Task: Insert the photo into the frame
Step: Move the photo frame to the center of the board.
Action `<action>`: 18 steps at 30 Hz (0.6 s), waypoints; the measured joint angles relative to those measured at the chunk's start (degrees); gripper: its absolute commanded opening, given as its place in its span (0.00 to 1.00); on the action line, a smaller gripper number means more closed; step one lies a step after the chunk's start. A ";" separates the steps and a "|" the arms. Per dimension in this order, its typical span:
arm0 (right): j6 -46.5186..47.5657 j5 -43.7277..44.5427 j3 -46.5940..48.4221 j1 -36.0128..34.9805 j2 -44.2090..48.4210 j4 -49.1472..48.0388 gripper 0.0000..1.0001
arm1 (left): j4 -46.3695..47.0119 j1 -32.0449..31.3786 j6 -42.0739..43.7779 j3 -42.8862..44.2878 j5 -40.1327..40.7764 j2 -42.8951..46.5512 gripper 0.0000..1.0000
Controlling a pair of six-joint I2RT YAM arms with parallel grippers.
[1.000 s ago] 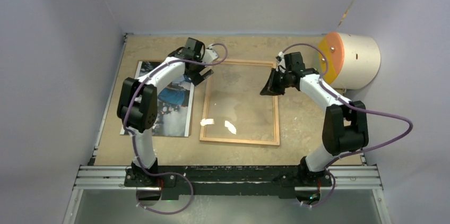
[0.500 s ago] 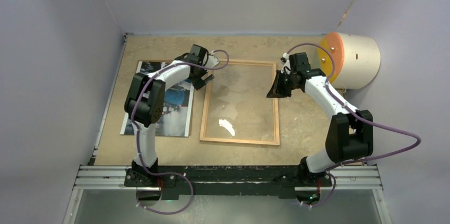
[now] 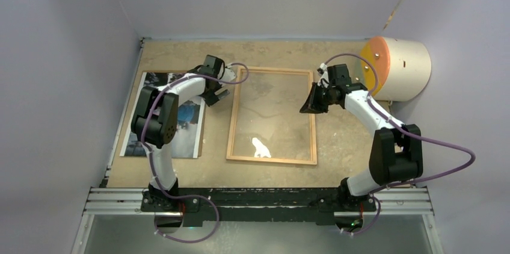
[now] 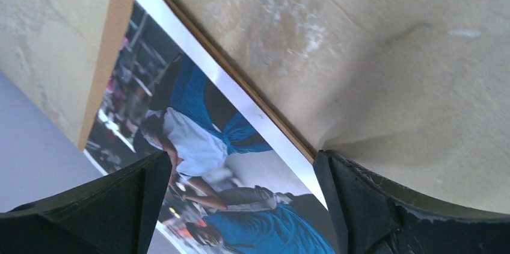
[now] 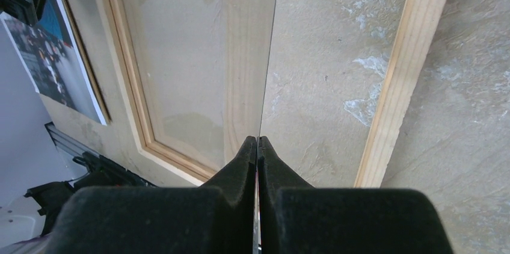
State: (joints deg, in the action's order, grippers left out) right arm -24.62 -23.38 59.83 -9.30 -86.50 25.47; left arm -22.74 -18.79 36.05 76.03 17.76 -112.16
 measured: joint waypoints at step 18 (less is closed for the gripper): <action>-8.94 -3.13 -5.79 -6.99 2.67 -13.31 0.00 | -10.67 -1.20 -8.20 11.47 -12.28 -0.44 1.00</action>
State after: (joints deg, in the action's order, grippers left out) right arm -33.56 -26.50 54.04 -16.29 -83.83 12.16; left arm -33.41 -19.99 27.86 87.50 5.48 -112.60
